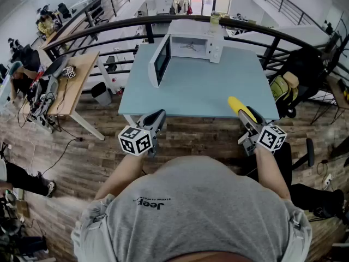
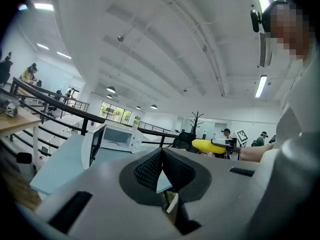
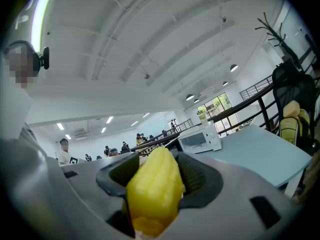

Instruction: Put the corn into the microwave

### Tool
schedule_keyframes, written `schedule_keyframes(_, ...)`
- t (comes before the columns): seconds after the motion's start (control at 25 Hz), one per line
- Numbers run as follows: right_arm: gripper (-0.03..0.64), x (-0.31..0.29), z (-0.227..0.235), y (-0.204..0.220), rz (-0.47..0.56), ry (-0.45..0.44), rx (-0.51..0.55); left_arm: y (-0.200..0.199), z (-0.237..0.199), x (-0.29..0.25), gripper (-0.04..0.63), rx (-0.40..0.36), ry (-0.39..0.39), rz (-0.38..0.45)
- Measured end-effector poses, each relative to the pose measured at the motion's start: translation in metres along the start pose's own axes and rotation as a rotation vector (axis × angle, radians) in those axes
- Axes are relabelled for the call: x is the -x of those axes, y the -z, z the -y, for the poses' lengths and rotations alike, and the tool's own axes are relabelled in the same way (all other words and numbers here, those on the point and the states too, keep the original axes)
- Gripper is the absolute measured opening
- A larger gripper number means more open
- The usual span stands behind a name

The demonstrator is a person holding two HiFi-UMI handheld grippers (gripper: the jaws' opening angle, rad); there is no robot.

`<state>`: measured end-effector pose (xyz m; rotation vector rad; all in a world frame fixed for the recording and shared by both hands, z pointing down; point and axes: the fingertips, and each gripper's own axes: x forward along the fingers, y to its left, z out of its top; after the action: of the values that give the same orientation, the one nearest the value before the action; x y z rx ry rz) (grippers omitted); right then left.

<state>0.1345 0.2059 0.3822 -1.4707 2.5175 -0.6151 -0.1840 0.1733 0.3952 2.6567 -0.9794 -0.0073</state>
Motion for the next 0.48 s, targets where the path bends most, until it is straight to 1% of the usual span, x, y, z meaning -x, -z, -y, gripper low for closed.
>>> schedule_keyframes(0.28,0.253,0.0011,0.0023,0.0022,-0.004,0.006,-0.007,0.0032,0.0007,-0.0001,0.018,0.003,-0.003,-0.003)
schedule_keyframes(0.48,0.253,0.0002,0.0082,0.0012,-0.006,-0.007,-0.016,0.0052,0.0041,-0.0059,0.018,0.001,-0.006,-0.006)
